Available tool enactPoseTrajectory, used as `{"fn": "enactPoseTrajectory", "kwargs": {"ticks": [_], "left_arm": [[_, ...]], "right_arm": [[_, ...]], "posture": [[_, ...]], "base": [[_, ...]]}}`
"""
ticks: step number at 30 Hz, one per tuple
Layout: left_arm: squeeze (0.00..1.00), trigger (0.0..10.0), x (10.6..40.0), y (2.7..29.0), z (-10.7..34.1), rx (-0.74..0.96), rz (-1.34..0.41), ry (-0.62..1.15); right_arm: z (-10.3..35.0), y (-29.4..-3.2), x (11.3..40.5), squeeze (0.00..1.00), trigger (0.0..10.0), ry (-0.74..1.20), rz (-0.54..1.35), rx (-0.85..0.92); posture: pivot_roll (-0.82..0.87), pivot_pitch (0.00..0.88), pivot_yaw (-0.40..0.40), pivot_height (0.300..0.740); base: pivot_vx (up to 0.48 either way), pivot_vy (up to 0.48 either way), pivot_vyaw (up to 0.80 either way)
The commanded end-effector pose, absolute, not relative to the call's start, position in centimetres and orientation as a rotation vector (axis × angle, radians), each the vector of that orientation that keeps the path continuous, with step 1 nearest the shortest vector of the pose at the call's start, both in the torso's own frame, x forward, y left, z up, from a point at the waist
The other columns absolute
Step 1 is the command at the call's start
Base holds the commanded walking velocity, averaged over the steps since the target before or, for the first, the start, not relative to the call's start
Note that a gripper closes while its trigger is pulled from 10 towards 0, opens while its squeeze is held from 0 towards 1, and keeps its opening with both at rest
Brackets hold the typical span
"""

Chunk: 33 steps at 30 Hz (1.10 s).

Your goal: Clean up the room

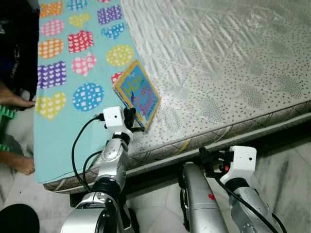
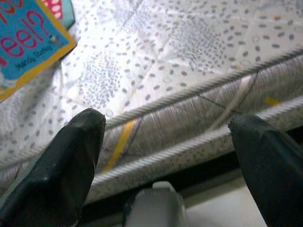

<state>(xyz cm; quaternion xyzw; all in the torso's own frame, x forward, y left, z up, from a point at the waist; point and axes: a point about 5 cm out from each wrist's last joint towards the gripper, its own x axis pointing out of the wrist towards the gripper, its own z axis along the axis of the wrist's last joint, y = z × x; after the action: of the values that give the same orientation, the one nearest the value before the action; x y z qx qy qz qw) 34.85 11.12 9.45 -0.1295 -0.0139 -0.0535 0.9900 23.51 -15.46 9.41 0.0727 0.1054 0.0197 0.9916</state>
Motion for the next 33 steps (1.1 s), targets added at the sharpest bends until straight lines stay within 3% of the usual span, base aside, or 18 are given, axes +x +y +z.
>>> {"fn": "enactPoseTrajectory", "kwargs": {"ticks": [1, 21, 33], "left_arm": [[0.00, 0.0, 34.7, 12.0, 9.4, -0.235, -0.082, -0.040], [0.00, 0.0, 33.3, 12.8, 9.4, -0.138, -0.037, -0.077], [0.00, 0.0, 30.9, 13.2, 8.3, -0.151, -0.003, -0.040]], "right_arm": [[8.8, -15.6, 23.4, 0.00, 10.0, 0.225, 0.020, 0.162], [8.4, -15.5, 24.3, 0.00, 10.0, 0.208, 0.018, 0.180], [8.2, -15.4, 24.7, 0.00, 10.0, 0.209, 0.029, 0.180]], "posture": [[-0.22, 0.152, 0.115, 0.590], [-0.20, 0.145, 0.113, 0.590], [-0.19, 0.141, 0.107, 0.590]], "base": [[0.000, 0.000, 0.00], [0.000, 0.000, 0.00], [0.000, 0.000, 0.00]]}}
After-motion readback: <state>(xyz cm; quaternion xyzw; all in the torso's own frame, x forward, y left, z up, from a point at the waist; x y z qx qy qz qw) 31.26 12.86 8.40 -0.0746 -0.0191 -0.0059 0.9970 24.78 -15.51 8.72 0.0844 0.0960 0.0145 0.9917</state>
